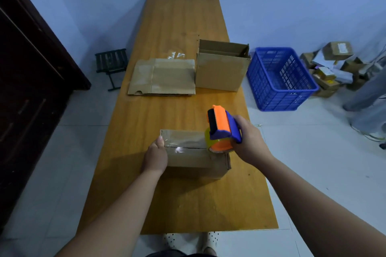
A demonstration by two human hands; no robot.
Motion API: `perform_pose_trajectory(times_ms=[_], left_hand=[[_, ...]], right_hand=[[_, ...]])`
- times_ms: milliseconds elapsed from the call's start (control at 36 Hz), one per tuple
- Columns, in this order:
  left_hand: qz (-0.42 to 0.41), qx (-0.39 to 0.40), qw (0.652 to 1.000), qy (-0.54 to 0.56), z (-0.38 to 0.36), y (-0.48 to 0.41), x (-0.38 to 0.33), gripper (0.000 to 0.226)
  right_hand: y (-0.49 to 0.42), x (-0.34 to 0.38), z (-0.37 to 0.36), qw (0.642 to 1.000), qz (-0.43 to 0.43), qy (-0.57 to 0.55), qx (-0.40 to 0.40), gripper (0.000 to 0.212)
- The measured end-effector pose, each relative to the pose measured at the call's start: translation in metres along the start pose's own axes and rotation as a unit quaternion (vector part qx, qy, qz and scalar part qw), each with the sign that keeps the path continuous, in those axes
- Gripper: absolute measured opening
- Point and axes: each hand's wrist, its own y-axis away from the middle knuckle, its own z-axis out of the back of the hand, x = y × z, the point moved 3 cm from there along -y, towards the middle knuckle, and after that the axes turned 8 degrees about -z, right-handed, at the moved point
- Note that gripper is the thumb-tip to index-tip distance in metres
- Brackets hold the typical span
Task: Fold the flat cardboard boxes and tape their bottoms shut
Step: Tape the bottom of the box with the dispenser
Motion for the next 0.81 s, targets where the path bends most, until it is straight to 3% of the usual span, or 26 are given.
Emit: perform_pose_trajectory(times_ms=[139,722,806], left_hand=[[-0.007,0.006,1.0,0.014,-0.001,0.002,-0.001,0.056],[-0.006,-0.003,0.999,-0.048,-0.003,0.005,-0.008,0.056],[0.008,-0.014,0.997,-0.075,-0.004,0.004,-0.007,0.057]], right_hand=[[0.005,-0.002,0.008,0.997,0.021,0.073,0.016,0.048],[0.007,-0.018,0.029,0.979,0.03,0.204,-0.003,0.043],[0.011,-0.03,0.03,0.988,0.005,0.153,-0.005,0.041]])
